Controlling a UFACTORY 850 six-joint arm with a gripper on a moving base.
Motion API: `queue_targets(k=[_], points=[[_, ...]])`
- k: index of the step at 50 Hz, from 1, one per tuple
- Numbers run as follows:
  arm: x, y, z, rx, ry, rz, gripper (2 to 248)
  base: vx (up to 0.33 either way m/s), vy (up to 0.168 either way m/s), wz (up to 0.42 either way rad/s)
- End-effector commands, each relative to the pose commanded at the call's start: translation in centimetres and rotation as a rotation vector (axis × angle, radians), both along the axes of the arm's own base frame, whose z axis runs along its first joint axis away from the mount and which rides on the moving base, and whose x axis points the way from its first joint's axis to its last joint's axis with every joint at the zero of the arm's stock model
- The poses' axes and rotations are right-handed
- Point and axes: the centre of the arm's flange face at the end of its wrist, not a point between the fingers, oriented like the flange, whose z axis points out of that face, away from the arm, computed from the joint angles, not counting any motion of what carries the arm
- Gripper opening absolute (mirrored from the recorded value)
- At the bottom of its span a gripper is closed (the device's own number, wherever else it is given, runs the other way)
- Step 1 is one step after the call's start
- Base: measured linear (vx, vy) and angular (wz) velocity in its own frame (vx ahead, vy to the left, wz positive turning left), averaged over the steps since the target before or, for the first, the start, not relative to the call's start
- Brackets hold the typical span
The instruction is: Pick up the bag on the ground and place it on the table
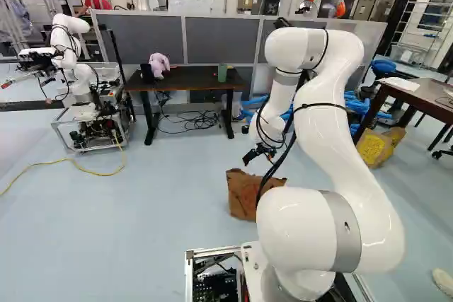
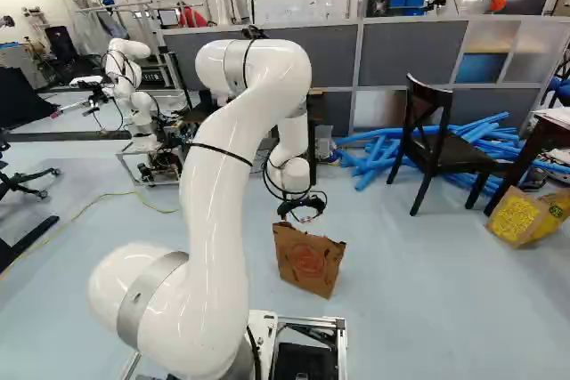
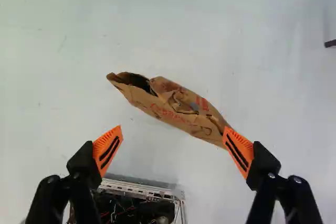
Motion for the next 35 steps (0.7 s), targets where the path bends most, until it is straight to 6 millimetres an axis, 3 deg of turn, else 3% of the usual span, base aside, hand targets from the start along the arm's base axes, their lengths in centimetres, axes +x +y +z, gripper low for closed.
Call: queue_targets(k=[35], points=[[0.4, -0.2, -5.3, -0.070, 0.075, 0.368, 247, 0.000, 0.000, 0.000]])
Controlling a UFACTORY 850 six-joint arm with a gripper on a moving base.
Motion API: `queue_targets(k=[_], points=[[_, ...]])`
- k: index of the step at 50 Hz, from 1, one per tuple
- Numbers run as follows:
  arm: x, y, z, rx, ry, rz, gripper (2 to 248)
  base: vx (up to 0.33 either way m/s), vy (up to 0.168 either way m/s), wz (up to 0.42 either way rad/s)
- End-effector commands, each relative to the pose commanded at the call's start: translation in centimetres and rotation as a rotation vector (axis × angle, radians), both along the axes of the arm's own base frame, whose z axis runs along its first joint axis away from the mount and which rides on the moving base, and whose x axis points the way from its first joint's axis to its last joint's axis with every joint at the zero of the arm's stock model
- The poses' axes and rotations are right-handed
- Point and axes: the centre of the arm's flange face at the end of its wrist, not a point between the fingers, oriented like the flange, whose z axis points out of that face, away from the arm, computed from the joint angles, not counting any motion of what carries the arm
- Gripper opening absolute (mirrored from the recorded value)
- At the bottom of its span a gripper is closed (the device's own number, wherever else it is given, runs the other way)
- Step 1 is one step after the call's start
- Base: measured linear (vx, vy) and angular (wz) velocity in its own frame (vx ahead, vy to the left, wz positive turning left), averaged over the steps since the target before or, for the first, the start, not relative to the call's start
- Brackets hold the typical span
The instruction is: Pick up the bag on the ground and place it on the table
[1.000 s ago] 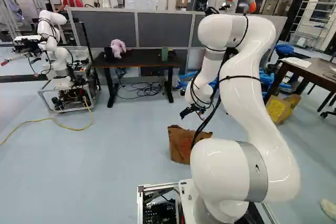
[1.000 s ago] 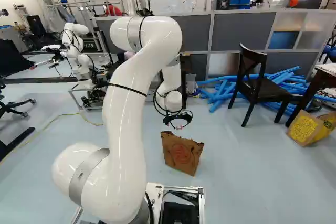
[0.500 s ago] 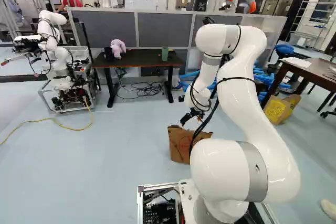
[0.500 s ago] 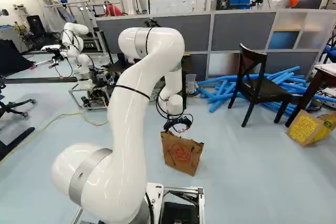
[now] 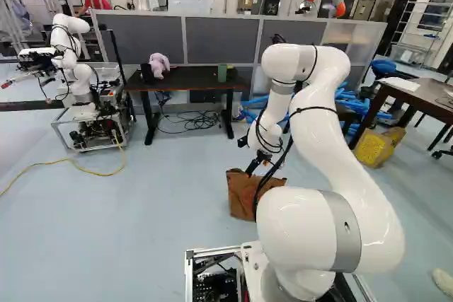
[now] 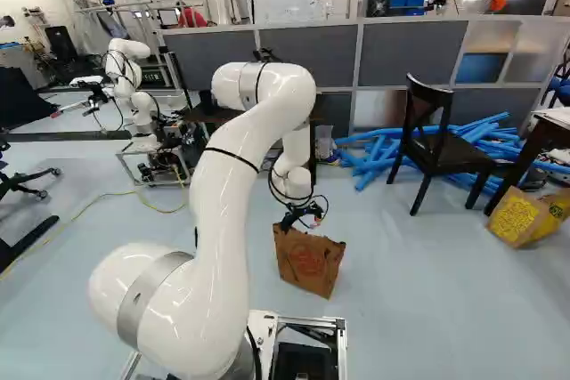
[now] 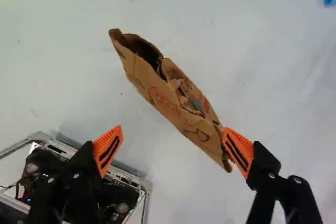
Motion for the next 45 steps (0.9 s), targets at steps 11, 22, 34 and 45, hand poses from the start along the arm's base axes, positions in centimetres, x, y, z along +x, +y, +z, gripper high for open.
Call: queue_targets(k=[11, 22, 34, 45], points=[[0.2, -0.1, -1.6, -0.016, 0.008, 0.114, 247, 0.000, 0.000, 0.000], [0.4, -0.1, -3.3, -0.031, 0.015, 0.228, 247, 0.000, 0.000, 0.000], [0.6, -0.2, -5.1, -0.036, 0.023, 0.286, 247, 0.000, 0.000, 0.000], [0.8, -0.2, -6.8, -0.033, 0.030, 0.290, 247, 0.000, 0.000, 0.000]])
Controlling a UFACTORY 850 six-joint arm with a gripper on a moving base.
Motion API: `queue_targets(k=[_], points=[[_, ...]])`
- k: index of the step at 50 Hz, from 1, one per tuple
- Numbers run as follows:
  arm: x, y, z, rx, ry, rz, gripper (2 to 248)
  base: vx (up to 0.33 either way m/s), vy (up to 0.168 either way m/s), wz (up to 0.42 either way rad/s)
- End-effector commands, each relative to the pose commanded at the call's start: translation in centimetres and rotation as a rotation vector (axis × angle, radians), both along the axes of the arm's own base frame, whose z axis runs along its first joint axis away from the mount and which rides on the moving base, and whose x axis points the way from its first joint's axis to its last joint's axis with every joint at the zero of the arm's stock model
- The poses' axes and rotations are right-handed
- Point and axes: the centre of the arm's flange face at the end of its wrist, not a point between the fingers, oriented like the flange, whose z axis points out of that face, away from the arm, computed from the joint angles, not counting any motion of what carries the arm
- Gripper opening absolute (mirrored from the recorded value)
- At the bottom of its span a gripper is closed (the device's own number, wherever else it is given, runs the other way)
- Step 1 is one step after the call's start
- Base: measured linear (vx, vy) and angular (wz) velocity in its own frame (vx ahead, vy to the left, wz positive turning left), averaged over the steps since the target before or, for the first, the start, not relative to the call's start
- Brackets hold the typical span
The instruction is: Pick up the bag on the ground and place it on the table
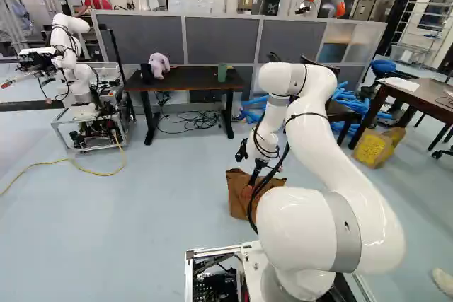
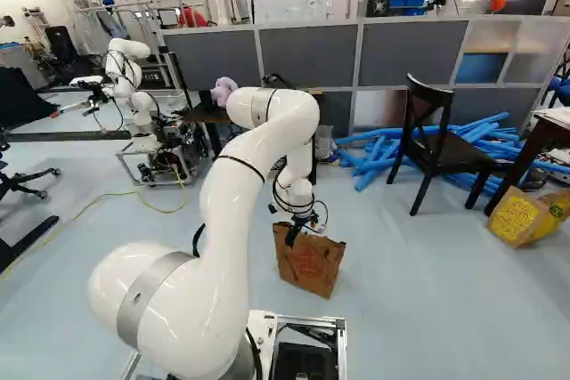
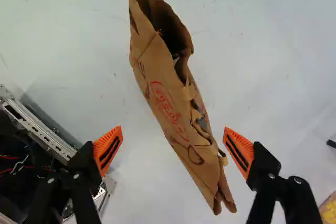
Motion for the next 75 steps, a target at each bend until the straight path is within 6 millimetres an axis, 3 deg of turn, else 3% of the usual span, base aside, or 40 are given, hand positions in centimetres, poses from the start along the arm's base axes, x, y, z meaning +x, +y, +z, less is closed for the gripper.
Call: queue_targets(k=[48, 75], points=[[3.0, -0.8, -7.3, -0.006, -0.022, 0.001, 247, 0.000, 0.000, 0.000], [3.1, -0.8, -11.4, -0.006, -0.019, 0.073, 247, 0.000, 0.000, 0.000]])
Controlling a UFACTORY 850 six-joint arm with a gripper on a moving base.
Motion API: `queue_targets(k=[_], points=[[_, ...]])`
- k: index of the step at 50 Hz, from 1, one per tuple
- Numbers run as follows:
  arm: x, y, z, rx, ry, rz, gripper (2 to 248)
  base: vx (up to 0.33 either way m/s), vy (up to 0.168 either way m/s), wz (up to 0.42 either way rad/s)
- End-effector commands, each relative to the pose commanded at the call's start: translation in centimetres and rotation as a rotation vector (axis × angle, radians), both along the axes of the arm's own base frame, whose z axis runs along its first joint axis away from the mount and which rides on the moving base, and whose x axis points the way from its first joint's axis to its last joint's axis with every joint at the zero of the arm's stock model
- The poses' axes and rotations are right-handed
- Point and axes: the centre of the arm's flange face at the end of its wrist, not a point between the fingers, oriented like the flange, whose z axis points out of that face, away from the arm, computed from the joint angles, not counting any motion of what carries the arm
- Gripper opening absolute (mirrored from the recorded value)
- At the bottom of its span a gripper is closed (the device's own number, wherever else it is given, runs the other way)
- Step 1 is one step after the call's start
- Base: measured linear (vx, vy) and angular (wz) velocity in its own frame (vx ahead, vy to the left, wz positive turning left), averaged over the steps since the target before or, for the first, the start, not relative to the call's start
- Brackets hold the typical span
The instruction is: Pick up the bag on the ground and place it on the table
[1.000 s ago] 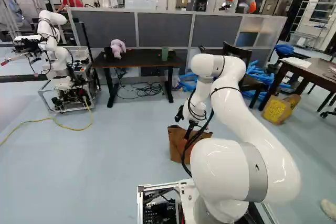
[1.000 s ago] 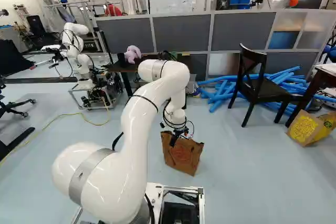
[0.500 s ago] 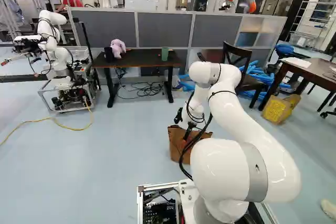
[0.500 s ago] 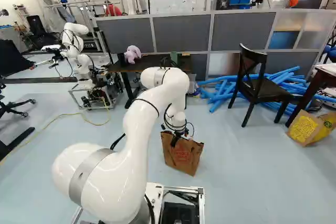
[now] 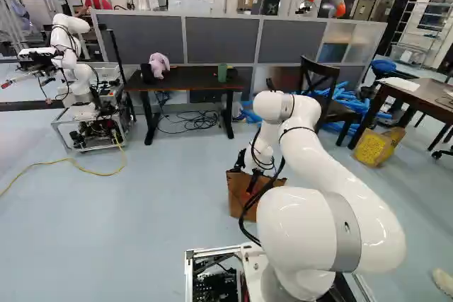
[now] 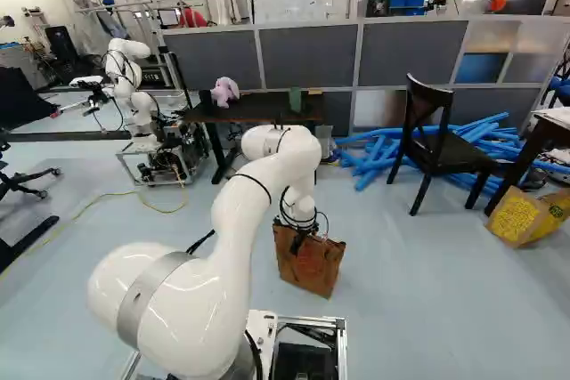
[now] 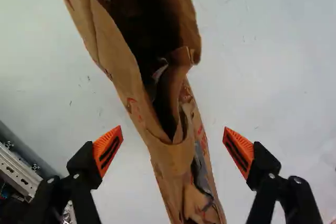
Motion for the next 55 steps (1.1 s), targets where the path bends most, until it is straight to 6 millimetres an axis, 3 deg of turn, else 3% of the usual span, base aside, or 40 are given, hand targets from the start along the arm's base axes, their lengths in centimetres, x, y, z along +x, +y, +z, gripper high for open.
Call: queue_targets(k=[3, 4, 8, 9, 13, 14, 19, 20, 24, 25, 29, 30, 35, 36, 55], points=[[0.0, 0.0, -0.3, 0.000, 0.000, 0.001, 247, 0.000, 0.000, 0.000], [0.0, 0.0, -0.4, 0.000, 0.000, 0.001, 228, 0.000, 0.000, 0.000], [0.0, 0.0, -0.5, 0.000, 0.000, 0.001, 228, 0.000, 0.000, 0.000], [0.0, 0.0, -0.5, 0.000, 0.000, 0.001, 190, 0.000, 0.000, 0.000], [0.0, 0.0, -0.6, 0.000, 0.000, 0.001, 190, 0.000, 0.000, 0.000], [0.0, 0.0, -0.6, 0.000, 0.000, 0.001, 152, 0.000, 0.000, 0.000], [0.0, 0.0, -0.6, 0.000, 0.000, 0.001, 152, 0.000, 0.000, 0.000], [0.0, 0.0, -0.6, 0.000, 0.000, 0.001, 114, 0.000, 0.000, 0.000], [0.0, 0.0, -0.6, 0.000, 0.000, 0.001, 114, 0.000, 0.000, 0.000], [0.0, 0.0, -0.6, 0.000, 0.000, 0.001, 76, 0.000, 0.000, 0.000], [0.0, 0.0, -0.6, 0.000, 0.000, 0.001, 76, 0.000, 0.000, 0.000], [0.0, 0.0, -0.6, 0.000, 0.000, 0.001, 39, 0.000, 0.000, 0.000], [0.0, 0.0, -0.6, 0.000, 0.000, 0.001, 39, 0.000, 0.000, 0.000], [0.0, 0.0, -0.6, 0.000, 0.000, 0.001, 21, 0.000, 0.000, 0.000], [0.0, 0.1, 1.7, 0.000, -0.001, 0.003, 21, 0.000, 0.000, 0.000]])
